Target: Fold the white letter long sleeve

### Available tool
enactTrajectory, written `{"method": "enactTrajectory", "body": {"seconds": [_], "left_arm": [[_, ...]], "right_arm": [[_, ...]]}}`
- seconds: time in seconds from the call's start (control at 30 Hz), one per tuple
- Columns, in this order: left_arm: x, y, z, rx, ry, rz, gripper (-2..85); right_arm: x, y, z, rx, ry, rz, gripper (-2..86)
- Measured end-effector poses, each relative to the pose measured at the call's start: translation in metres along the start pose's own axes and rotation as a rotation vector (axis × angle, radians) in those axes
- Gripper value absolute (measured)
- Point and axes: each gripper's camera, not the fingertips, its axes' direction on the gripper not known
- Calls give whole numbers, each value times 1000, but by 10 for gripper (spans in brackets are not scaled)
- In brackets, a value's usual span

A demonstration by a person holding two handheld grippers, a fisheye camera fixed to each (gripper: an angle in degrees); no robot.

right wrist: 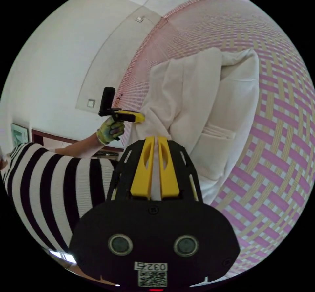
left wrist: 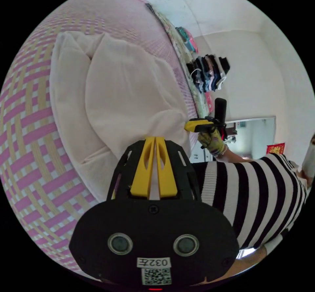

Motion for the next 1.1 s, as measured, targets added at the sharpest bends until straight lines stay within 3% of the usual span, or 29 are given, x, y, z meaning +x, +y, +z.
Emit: {"method": "enactTrajectory", "body": {"seconds": [0.13,0.33,0.5,0.67,0.8,0.93,1.1], "left_arm": [[-8,-9,-59,215,31,-61,45],[-43,-74,-106,335,-25,-208,85],[-57,-131,-106,293,41,-230,81],[-69,-171,-104,213,99,-287,8],[-63,-185,-118,246,77,-236,-10],[-89,-193,-125,338,192,-314,-11],[-107,-207,-111,213,104,-330,0]], "right_arm": [[3,-5,-56,178,-72,67,85],[45,-81,-97,270,-12,236,111],[81,-151,-69,123,-136,355,117],[90,-190,-54,81,-220,391,25],[76,-200,-70,146,-169,323,-3],[89,-203,-74,243,-211,371,-7],[90,-214,-45,138,-18,351,-4]]}}
